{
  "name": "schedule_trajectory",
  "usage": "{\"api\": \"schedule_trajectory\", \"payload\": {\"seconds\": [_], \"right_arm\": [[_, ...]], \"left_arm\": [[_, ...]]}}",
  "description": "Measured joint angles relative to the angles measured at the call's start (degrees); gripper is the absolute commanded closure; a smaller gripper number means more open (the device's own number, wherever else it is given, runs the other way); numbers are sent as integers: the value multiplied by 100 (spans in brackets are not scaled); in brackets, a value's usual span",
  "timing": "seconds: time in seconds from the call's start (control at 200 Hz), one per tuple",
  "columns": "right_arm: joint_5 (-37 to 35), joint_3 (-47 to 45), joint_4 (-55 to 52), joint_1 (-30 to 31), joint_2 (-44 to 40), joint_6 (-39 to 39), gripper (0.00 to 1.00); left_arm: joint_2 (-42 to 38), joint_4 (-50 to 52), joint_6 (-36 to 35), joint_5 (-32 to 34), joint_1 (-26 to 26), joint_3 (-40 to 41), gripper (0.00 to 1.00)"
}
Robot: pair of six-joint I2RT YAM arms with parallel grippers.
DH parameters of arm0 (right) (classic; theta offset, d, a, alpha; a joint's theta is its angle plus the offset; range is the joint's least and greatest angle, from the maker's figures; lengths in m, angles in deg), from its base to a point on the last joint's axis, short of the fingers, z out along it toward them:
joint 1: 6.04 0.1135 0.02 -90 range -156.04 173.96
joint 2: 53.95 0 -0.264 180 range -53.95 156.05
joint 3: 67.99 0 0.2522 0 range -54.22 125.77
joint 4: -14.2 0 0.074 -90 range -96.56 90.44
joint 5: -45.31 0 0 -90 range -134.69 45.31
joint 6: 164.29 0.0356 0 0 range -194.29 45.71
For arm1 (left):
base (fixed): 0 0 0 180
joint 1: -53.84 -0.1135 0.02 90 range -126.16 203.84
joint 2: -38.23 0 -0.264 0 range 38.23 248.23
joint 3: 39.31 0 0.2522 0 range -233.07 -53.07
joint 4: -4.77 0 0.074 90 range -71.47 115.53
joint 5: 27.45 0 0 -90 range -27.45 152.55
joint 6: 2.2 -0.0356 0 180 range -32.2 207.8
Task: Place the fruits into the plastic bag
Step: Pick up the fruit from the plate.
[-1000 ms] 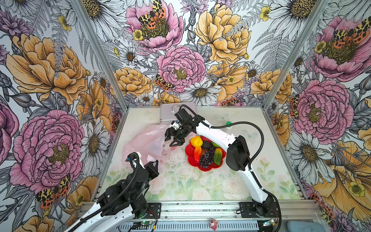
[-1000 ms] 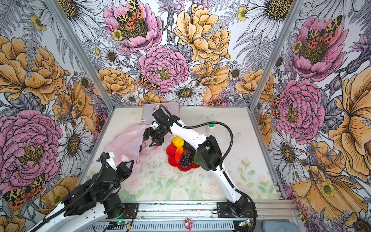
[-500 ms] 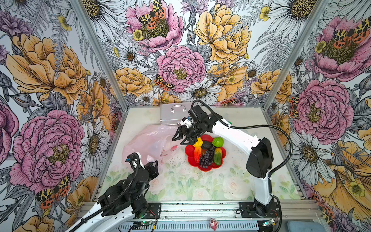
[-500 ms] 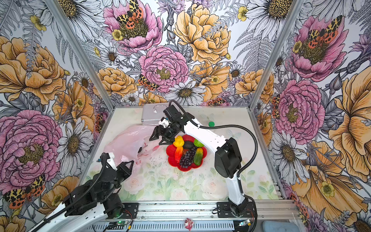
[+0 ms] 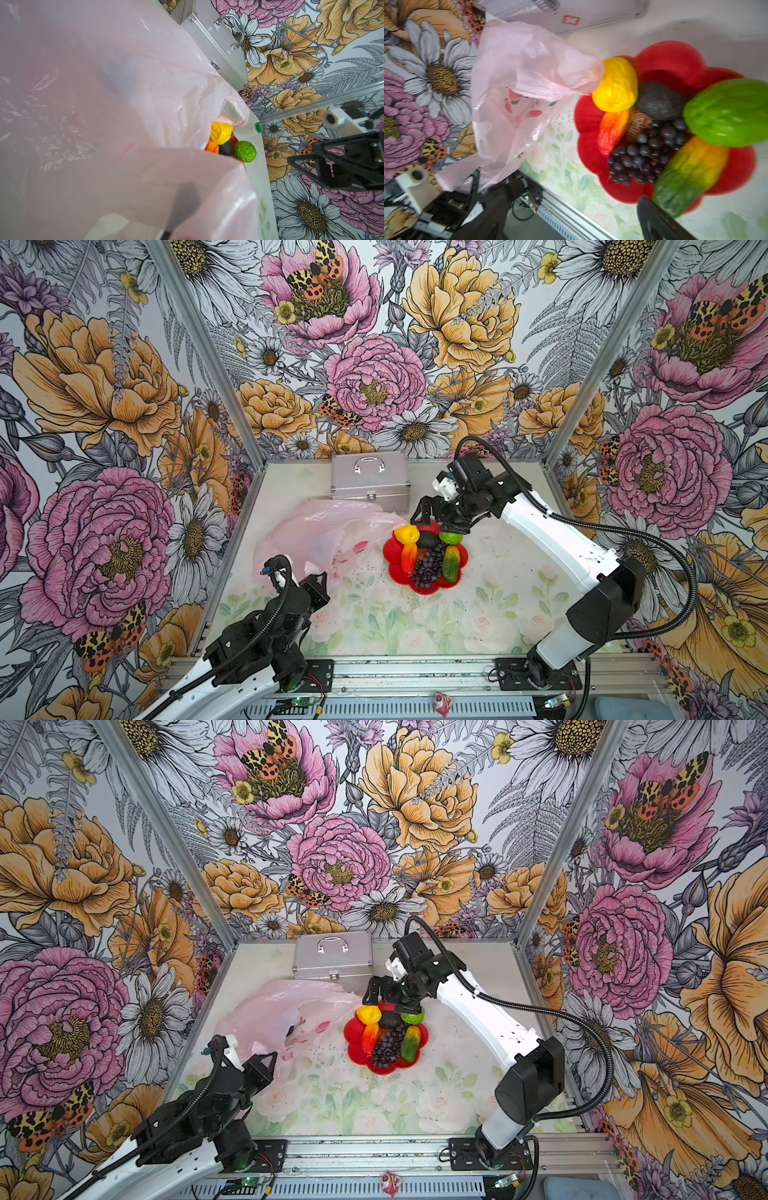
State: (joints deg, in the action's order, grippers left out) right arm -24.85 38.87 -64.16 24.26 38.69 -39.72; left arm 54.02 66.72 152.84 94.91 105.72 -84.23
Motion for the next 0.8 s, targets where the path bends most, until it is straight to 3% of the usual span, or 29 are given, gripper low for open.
{"api": "schedule_trajectory", "payload": {"seconds": [0.305, 0.801], "right_arm": [[-931, -9, -485, -824, 612, -713, 1], [-820, 619, -503, -1134, 2011, -1231, 1]], "left_arm": [[-219, 0, 90, 66, -4, 0, 100], [-291, -2, 127, 219, -4, 0, 100]]}}
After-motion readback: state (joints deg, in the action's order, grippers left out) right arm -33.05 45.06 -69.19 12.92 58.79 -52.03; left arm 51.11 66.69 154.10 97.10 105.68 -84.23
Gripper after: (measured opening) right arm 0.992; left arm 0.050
